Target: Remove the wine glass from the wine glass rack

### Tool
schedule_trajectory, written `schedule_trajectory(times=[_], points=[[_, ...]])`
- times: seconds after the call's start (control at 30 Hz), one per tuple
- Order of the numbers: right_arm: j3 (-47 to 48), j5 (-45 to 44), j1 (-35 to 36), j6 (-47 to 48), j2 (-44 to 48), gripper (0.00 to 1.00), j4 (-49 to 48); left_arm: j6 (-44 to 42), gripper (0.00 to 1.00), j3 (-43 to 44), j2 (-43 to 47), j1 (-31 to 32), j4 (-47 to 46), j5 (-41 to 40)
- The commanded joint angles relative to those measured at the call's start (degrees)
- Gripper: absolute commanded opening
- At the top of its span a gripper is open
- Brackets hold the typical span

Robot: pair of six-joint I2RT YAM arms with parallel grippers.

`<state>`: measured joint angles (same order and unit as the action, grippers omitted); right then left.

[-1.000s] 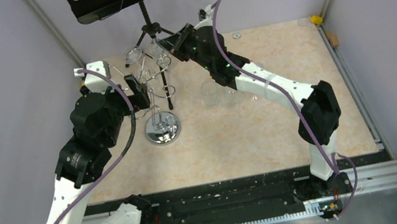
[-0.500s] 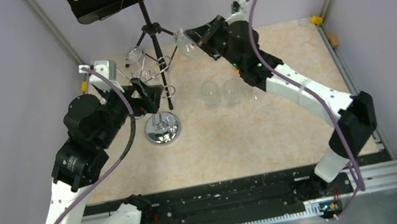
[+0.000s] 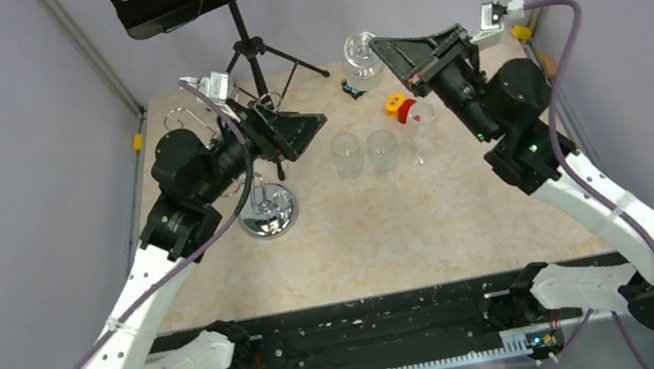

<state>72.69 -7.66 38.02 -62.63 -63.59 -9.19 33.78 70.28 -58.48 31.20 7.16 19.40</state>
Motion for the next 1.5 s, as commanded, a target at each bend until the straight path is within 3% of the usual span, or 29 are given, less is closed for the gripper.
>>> schedule_trajectory(times=[0.0,0.33,0.53,0.67,0.93,1.07,1.2,1.47], points=[[-0.6,2.1,-0.5,-1.1,5.5,0.00,-7.2,17.9,0.85,-1.7,-2.5,0.4,-21.4,1.2],[-2.4,9.3,-0.5,-7.5,9.7,0.00,-12.4,44.5,0.82,-1.4,-12.9,0.8,-42.2,5.9],[-1.8,13.5,-0.5,-11.5,7.5,0.00,-13.7,48.2,0.75,-1.2,-14.0,1.3,-46.0,7.3],[-3.0,13.6,-0.5,-13.5,6.9,0.00,-15.0,49.7,0.63,-2.4,-13.1,1.3,-50.6,9.6],[-4.8,14.6,-0.5,-18.1,5.4,0.00,-17.8,51.2,0.49,-3.3,-11.0,1.3,-56.9,12.5],[-6.4,12.2,-0.5,-18.5,6.2,0.00,-17.5,48.0,0.38,-3.1,-9.3,1.3,-59.0,13.7],[-8.4,11.4,-0.5,-21.0,6.1,0.00,-17.9,46.3,0.33,-3.2,-8.5,1.3,-60.5,15.7],[-12.1,10.9,-0.5,-25.9,4.9,0.00,-20.9,53.7,0.28,-3.0,-10.9,1.3,-72.8,18.4]])
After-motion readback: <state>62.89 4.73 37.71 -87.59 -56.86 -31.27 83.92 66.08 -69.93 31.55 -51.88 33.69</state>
